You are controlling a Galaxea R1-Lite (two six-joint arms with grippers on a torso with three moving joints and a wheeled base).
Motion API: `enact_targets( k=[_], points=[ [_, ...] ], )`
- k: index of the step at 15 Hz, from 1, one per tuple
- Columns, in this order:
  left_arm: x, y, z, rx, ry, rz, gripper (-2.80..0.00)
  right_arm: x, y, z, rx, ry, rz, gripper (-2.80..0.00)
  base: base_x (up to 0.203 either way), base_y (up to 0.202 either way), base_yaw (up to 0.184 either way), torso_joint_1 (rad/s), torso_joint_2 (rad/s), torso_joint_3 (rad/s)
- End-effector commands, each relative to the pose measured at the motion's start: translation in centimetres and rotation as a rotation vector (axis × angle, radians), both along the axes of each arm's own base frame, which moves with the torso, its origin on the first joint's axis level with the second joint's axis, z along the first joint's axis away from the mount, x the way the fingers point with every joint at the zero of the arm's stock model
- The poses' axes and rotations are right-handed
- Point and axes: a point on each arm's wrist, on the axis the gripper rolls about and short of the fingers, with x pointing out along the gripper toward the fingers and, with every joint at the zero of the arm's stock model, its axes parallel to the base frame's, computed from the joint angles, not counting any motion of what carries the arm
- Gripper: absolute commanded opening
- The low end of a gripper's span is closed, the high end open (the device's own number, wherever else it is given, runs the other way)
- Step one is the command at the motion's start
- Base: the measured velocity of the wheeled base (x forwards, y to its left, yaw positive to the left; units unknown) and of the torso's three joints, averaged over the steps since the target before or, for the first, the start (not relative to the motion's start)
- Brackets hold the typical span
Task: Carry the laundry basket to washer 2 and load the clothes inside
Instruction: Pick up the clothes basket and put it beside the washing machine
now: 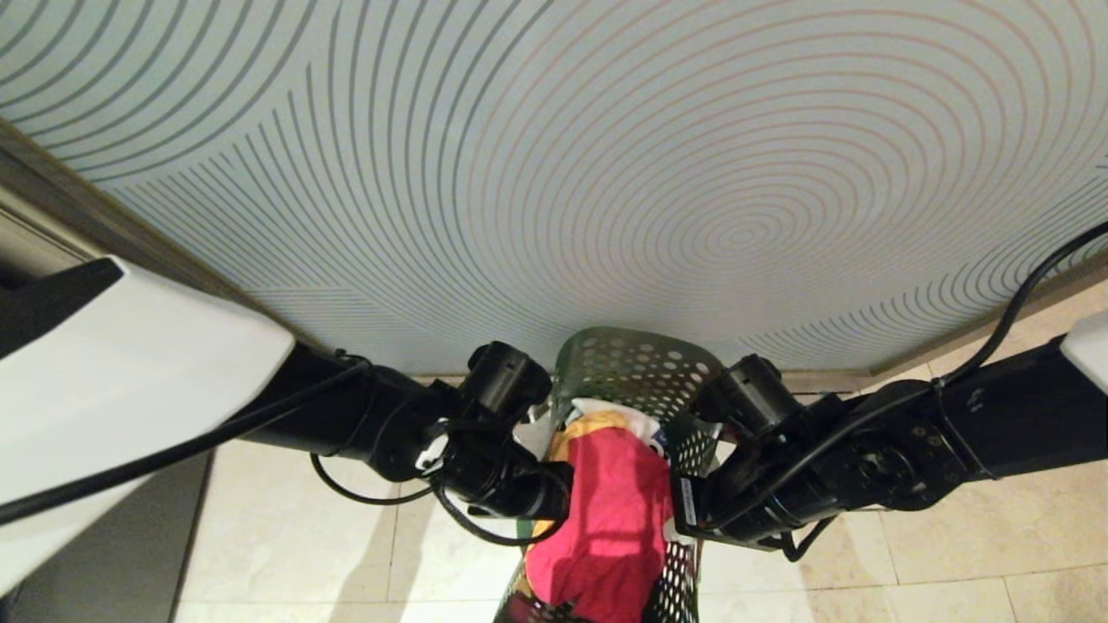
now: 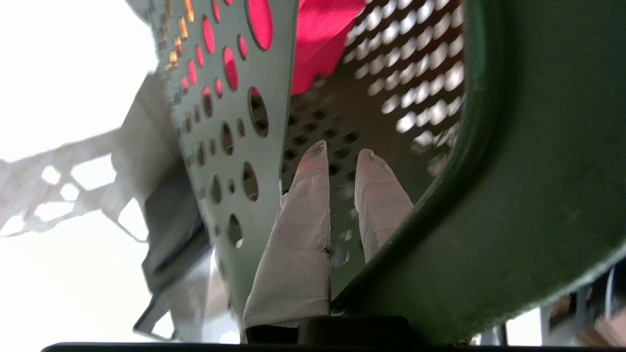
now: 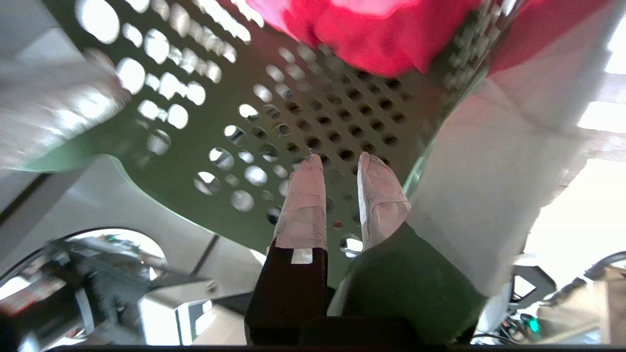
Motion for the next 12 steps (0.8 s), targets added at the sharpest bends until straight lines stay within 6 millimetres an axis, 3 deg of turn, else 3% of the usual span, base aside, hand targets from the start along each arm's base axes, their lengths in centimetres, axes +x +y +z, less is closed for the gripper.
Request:
enact_targets(
  k=[1,7,12],
  points=[
    [-1.8,1.0,1.9,-0.006,-0.014,-0.023,-2.8,-1.1,-0.2,2.2,0.035,-0.042,0.003,-2.8,0.0,0.0,0.0,0.0,0.0,0.0],
    [-5.3,3.0,3.9,0.053,0.043,-0.064,-2.8,-4.7,0.8,2.4,-0.011,-0.03,0.058,-2.8,0.0,0.0,0.0,0.0,0.0,0.0],
    [-7.4,3.0,4.2,0.056,0.051,-0.105,-2.8,-5.3,0.3,2.8,-0.009,-0.044,0.051,-2.8,0.0,0.0,0.0,0.002,0.0,0.032]
  ],
)
